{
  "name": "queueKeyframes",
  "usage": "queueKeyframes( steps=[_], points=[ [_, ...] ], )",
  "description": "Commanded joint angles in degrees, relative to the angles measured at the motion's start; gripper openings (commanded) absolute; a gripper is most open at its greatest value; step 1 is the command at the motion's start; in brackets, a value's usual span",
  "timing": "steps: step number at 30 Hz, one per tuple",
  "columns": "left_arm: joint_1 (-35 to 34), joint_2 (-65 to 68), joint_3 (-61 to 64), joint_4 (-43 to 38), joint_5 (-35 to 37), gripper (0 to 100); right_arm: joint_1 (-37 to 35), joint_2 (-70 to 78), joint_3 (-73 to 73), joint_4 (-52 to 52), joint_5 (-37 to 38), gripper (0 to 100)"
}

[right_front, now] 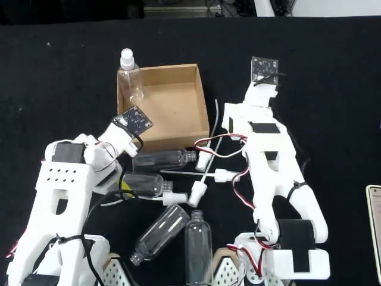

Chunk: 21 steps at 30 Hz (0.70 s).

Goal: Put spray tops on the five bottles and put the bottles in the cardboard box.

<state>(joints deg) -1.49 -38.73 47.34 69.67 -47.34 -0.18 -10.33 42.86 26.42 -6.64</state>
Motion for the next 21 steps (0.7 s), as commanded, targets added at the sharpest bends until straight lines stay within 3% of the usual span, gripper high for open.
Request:
queueKeyframes(
  steps=[1, 10, 21],
  points=[
    [3.0, 1.5, 0.5, -1.0, -3.0, 38, 1.2, -3.4, -0.5, -1.1, 0.0, 21.1],
    [3.7, 16.7, -3.7, -5.3, -4.6, 38, 1.2, -3.4, -0.5, -1.1, 0.0, 21.1],
    [4.3, 20.7, -4.7, -7.1, -4.8, 38, 1.2, -3.4, -0.5, -1.1, 0.0, 21.1]
  ],
)
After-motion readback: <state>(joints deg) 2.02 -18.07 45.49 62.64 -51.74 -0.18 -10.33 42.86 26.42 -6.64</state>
